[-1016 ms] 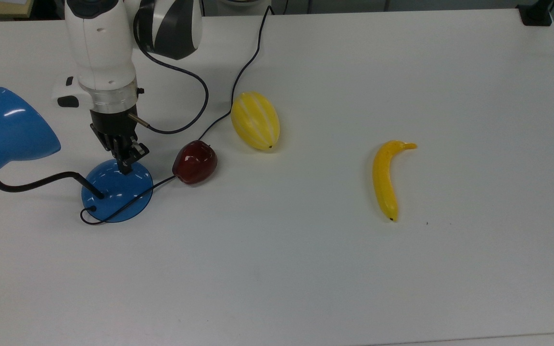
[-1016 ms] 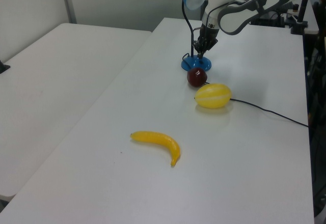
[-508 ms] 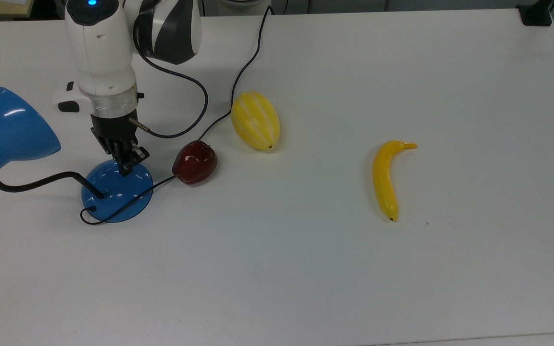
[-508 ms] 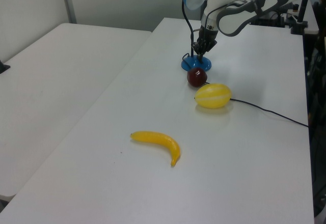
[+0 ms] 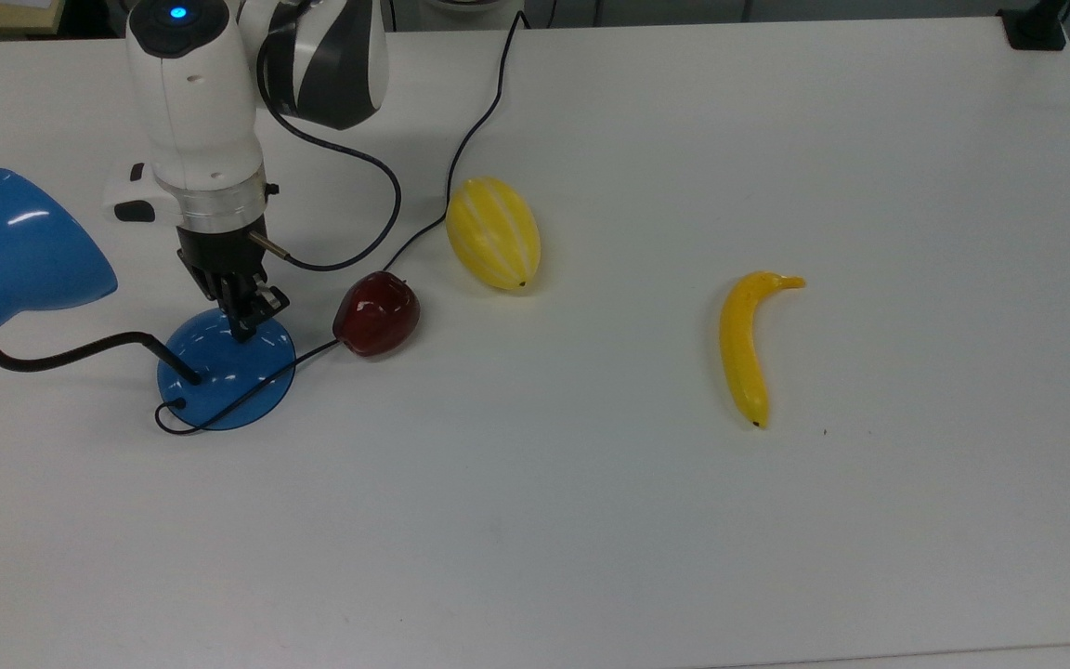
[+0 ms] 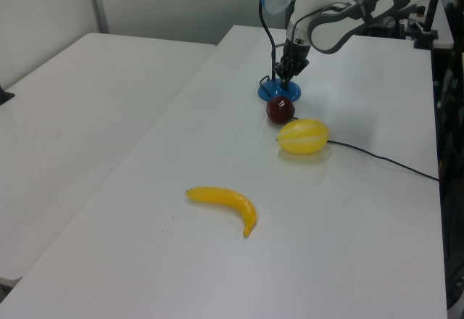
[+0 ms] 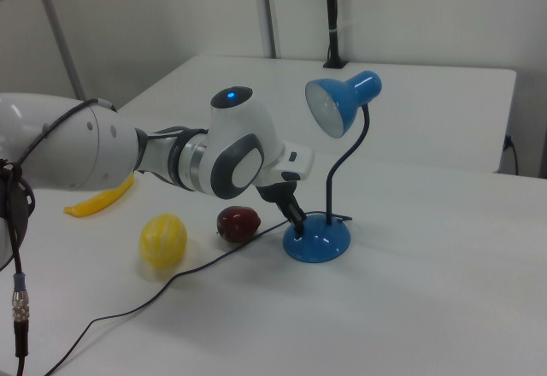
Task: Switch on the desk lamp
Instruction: 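Press down on the lamp base switch with the gripper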
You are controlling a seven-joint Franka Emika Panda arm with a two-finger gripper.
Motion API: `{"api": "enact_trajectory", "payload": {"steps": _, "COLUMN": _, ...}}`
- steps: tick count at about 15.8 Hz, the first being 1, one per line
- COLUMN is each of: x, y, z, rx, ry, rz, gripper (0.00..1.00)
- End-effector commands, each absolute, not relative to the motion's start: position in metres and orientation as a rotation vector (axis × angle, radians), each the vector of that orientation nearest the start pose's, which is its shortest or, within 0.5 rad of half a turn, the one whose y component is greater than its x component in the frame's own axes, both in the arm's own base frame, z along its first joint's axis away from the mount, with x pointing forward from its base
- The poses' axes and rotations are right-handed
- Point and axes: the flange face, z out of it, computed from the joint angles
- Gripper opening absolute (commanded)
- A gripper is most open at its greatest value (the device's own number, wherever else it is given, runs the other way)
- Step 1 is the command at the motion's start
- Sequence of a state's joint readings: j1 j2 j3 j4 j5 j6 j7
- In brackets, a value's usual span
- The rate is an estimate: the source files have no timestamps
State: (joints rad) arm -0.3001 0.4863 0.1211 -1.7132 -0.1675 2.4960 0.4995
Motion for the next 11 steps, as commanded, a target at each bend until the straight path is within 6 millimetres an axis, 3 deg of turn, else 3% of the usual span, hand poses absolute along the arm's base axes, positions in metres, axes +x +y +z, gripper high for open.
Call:
{"api": "enact_trajectory", "payload": {"steps": 1, "x": 0.685, "y": -0.132, "z": 0.335, "rx": -2.991, "ry": 0.913, "rz": -0.511, "gripper": 0.00}}
{"api": "enact_trajectory", "payload": {"steps": 11, "x": 0.685, "y": -0.134, "z": 0.320, "rx": -2.998, "ry": 0.916, "rz": -0.480, "gripper": 0.00}}
